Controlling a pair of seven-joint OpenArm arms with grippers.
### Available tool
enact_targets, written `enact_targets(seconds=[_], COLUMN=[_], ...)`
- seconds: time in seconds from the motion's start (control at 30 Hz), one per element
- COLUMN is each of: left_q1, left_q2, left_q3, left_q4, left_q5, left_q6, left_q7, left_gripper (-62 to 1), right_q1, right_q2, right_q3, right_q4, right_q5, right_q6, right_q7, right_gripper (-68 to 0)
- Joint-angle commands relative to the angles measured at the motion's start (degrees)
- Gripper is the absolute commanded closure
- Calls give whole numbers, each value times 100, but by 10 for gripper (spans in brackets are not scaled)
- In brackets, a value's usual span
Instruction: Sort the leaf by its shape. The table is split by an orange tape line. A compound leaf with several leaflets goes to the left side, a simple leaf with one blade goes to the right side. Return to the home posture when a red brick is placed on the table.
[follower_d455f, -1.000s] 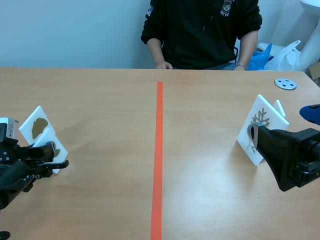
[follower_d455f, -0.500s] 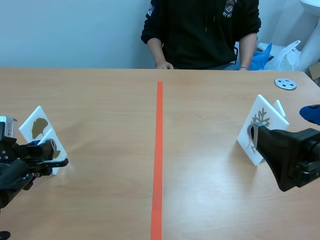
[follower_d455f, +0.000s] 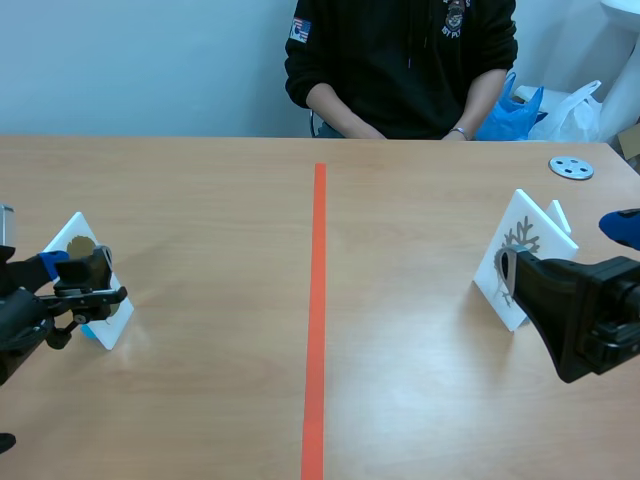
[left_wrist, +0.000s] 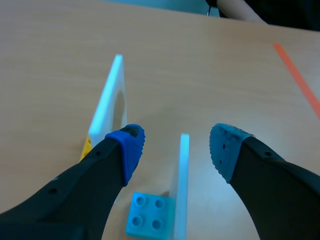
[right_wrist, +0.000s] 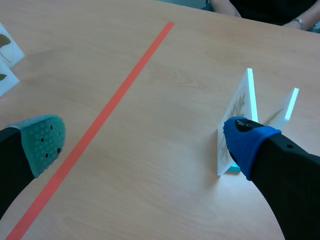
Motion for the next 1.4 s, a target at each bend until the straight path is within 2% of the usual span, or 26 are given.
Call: enact_targets(seconds=[0.0,0.13,0.27,0.33,0.43,0.57,0.63,0.73,0.87,0.93,1.17,1.37], left_q1=[0,243,721,986,1366,1803,2017,2306,2601,2691,2857,2855], left_q2=[-74,-129,-179,-175,-177,-177,-177,-175,-175,-173,-173,-170], left_q3=[-79,-181,-267,-326,-352,-352,-352,-352,-352,-352,-352,-350], left_q4=[334,1032,2079,2656,3467,4280,4568,4894,5125,5128,5128,5128], left_q5=[-2,-2,0,0,24,306,328,330,354,511,568,568], left_q6=[-17,-26,-74,-278,-680,-1397,-1598,-1808,-1843,-1777,-1213,-1215], left_q7=[-35,212,431,575,793,1235,1392,1585,1945,2039,2214,2210], left_gripper=[-346,-346,-347,-369,-453,-570,-623,-623,-623,-623,-623,-623], right_q1=[66,66,66,66,66,66,66,66,63,63,66,66], right_q2=[0,0,0,0,0,11,17,15,15,15,15,15], right_q3=[4,4,4,4,4,4,7,7,7,7,7,7], right_q4=[4,4,4,4,4,4,4,4,7,7,7,7], right_q5=[61,61,61,61,61,59,59,59,57,57,57,-11], right_q6=[0,0,0,0,0,0,0,0,0,0,0,0], right_q7=[87,87,90,92,98,105,105,103,79,57,11,81], right_gripper=[-679,-679,-679,-679,-679,-679,-679,-679,-679,-679,-679,-679])
